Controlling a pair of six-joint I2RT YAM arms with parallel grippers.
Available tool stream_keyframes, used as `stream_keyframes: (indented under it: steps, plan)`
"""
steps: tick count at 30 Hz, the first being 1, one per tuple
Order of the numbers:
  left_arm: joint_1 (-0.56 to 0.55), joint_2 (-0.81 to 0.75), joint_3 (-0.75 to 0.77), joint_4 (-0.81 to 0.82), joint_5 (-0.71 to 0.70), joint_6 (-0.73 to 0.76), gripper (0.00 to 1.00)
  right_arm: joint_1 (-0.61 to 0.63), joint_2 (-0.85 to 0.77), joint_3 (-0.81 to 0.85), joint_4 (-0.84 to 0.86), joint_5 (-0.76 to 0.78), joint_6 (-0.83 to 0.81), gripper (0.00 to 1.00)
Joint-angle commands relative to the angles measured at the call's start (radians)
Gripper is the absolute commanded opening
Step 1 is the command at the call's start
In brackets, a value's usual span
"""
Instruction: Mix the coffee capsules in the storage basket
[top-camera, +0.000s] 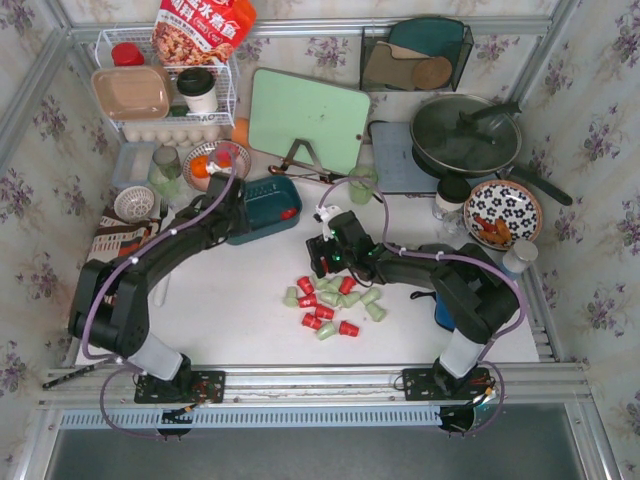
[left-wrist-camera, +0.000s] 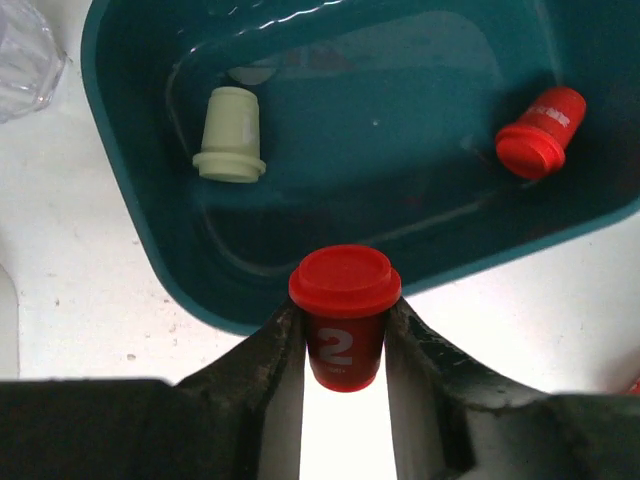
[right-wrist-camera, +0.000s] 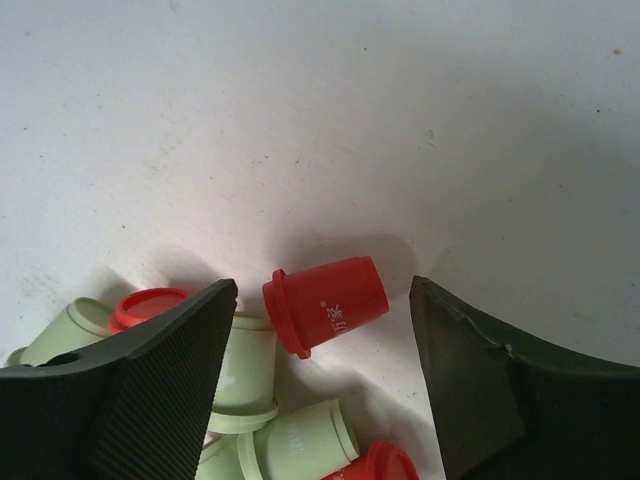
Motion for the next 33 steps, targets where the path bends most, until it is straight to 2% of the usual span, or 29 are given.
stream_keyframes:
  steps: [1,4,9,14,18,24,33]
  plan:
    - [0.036,0.055,0.043,-0.014,0.039,0.011,0.39,0.001,0.011,0.014,-0.014,0.016,-0.014,0.76]
    - [0.046,0.09,0.059,-0.009,0.055,0.008,0.48,0.0,0.018,0.021,-0.018,0.016,-0.017,0.7]
    - [0.046,0.098,0.042,0.027,0.069,0.007,0.56,0.001,0.026,0.027,-0.022,0.004,-0.022,0.61]
    - [0.046,0.029,-0.02,0.08,0.085,0.007,0.67,0.001,0.035,0.033,-0.026,-0.006,-0.023,0.53]
    - [0.041,-0.074,-0.071,0.089,0.102,-0.003,0.71,0.002,0.034,0.034,-0.023,-0.002,-0.022,0.43]
    - [-0.014,-0.247,-0.16,0.035,0.097,-0.013,0.71,0.002,0.024,0.029,-0.016,0.016,-0.017,0.33]
    - [-0.078,-0.409,-0.297,0.024,0.181,-0.008,0.71,0.001,-0.027,0.042,0.014,0.068,0.006,0.32]
